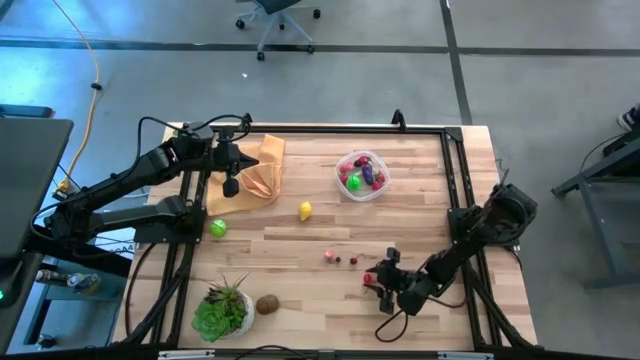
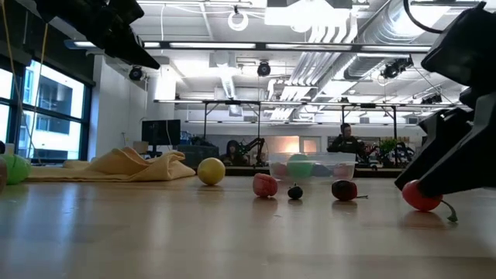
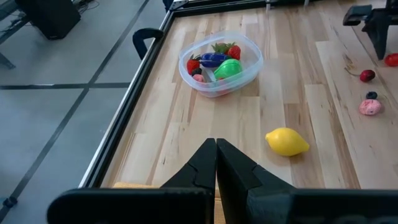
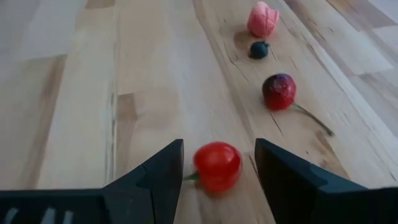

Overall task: Pick and placing Produce into tupperware
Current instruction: Put the red cherry into the transparent container

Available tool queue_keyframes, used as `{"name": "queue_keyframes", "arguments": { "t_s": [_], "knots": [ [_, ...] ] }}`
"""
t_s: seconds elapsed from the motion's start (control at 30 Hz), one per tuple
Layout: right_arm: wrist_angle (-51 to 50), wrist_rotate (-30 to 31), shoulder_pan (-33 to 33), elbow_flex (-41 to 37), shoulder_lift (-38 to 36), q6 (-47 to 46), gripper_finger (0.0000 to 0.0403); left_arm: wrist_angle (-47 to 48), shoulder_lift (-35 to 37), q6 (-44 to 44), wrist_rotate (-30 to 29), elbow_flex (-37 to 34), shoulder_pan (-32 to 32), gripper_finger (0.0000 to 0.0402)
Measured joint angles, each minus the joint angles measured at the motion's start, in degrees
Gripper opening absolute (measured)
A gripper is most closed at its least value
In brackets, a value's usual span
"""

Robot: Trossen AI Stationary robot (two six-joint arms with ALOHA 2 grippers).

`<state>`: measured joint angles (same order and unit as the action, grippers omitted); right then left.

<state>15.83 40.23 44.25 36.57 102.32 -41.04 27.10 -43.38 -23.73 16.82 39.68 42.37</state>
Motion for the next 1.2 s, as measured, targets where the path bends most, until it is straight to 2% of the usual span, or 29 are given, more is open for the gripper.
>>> {"name": "queue_keyframes", "arguments": {
  "t_s": [0.3,0.87,1.2],
  "knots": [
    [-4.59,0.02,-0.02,0.97,0.13,-3.85,0.019,0.01,0.01,0.0,0.0,0.02,-0.01,0.0003],
    [-6.9,-1.75,-1.22,0.99,0.11,-5.44,0.0189,0.0,0.0,-0.02,0.0,0.01,0.0,0.0003],
    [-7.49,-0.81,0.12,0.98,0.09,-7.5,0.0149,0.01,0.0,0.0,0.02,0.02,-0.02,0.0003]
  ]
}}
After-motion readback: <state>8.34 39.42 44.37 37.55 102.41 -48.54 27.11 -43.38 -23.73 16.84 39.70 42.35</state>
